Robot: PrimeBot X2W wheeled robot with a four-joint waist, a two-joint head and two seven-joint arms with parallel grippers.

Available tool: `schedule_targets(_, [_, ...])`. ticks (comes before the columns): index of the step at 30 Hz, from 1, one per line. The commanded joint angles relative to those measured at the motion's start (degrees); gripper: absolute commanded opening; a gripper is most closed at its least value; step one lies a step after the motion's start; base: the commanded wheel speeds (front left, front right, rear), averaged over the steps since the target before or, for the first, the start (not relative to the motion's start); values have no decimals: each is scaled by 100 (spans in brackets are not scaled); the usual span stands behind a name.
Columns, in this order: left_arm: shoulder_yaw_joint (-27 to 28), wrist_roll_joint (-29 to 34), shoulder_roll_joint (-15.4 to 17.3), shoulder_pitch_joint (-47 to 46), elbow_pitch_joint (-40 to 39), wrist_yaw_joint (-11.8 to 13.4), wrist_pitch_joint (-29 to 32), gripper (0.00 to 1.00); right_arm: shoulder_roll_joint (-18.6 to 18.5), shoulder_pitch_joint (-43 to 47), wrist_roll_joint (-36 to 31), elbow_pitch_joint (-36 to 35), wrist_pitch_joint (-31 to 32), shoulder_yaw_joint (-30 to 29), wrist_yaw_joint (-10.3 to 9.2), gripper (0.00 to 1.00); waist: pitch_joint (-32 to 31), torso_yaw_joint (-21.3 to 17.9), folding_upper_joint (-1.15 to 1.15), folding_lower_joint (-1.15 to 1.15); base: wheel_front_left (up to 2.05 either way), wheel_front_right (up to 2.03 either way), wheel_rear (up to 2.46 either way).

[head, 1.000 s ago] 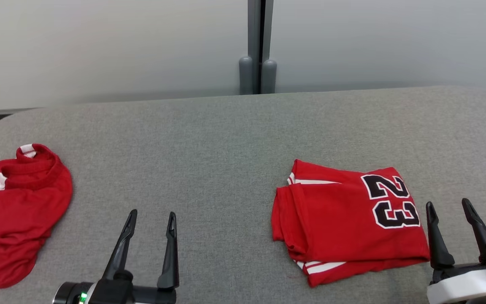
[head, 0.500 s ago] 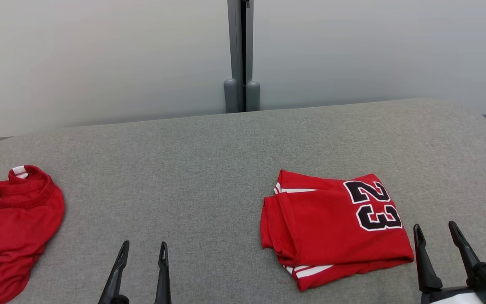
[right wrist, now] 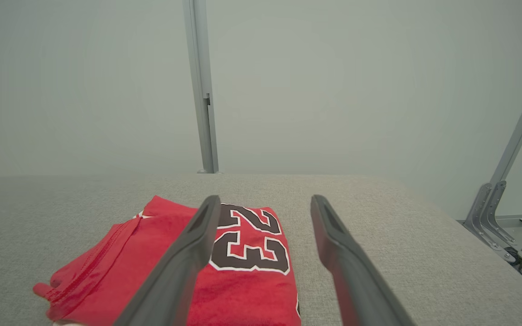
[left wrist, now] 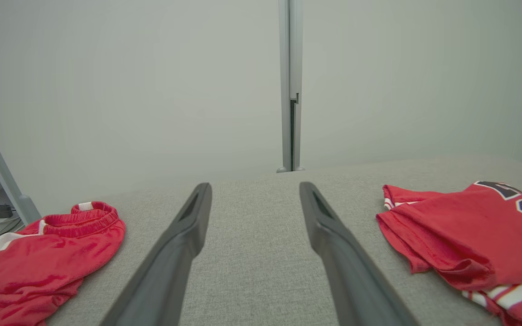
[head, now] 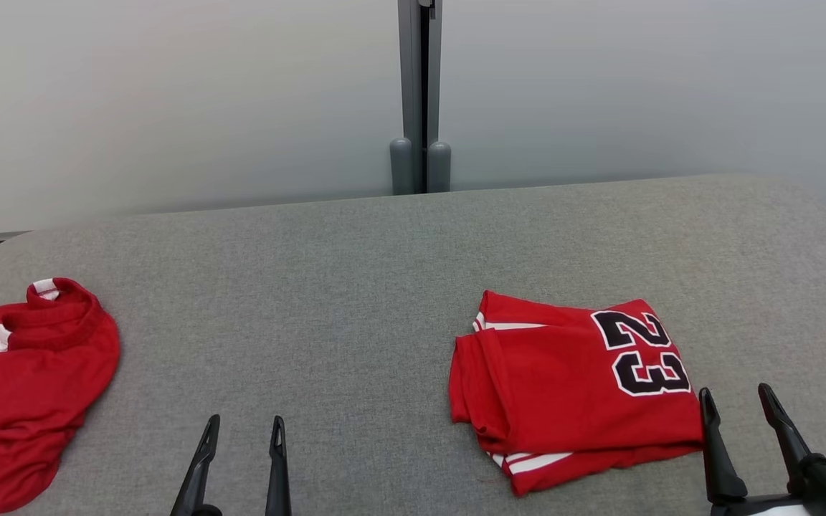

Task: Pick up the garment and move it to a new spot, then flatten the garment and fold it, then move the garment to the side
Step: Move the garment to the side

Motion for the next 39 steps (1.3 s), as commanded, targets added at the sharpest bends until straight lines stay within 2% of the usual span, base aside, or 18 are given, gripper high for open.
schedule_targets(1, [-2, 32, 15, -14, 16, 40, -9, 100, -36, 6, 6, 14, -29, 74, -7, 100, 50, 25, 0, 0, 0, 0, 0])
schedule_targets(4, [-46, 65, 15, -83, 33, 0, -9, 100, -137, -133, 68, 193, -26, 239, -7, 100, 151, 78, 0, 0, 0, 0, 0])
schedule_targets(7, [-102, 88, 15, -147, 51, -34, -9, 100, -249, -322, 639, 775, -19, 539, -7, 100, 281, 165, 0, 0, 0, 0, 0])
schedule_targets(8, [-102, 88, 15, -147, 51, -34, -9, 100, -249, -322, 639, 775, -19, 539, -7, 100, 281, 165, 0, 0, 0, 0, 0])
schedule_targets(12, [-211, 108, 15, -303, 71, -50, -10, 100, -699, -940, 1287, 1449, 42, 890, -5, 100, 559, 293, 0, 0, 0, 0, 0])
schedule_targets(16, [-352, 100, 15, -495, 93, -36, -9, 100, -1254, -1543, 1960, 2025, 684, 1088, -6, 100, 827, 419, 0, 0, 0, 0, 0])
schedule_targets(19, [-426, 94, 16, -643, 102, 3, -9, 100, -1646, -1925, 2379, 2180, 1130, 1283, -5, 100, 1057, 479, 0, 0, 0, 0, 0])
schedule_targets(24, [-560, 110, 16, -892, 156, 6, -10, 100, -2087, -2343, 3090, 2265, 1743, 1777, -5, 100, 1374, 542, 0, 0, 0, 0, 0])
schedule_targets(25, [-588, 114, 15, -937, 160, 14, -10, 100, -2148, -2403, 3210, 2289, 1846, 1866, -5, 92, 1425, 554, 0, 0, 0, 0, 0])
schedule_targets(28, [-647, 121, 16, -1044, 157, 56, -10, 100, -2260, -2524, 3541, 2332, 2090, 2122, -5, 14, 1546, 574, 0, 0, 0, 0, 0])
schedule_targets(29, [-659, 123, 15, -1084, 146, 65, -10, 100, -2303, -2551, 3620, 2315, 2142, 2205, -5, 0, 1581, 575, 0, 0, 0, 0, 0])
schedule_targets(33, [-674, 147, 16, -1150, 110, 110, -10, 100, -2537, -2760, 3777, 2218, 1833, 2325, -6, 0, 1705, 516, 0, 0, 0, 0, 0])
schedule_targets(39, [-657, 254, 24, -1309, 76, 40, -9, 100, -3005, -3308, 3561, 2405, 1167, 2200, -8, 0, 2044, 259, 0, 0, 0, 0, 0])
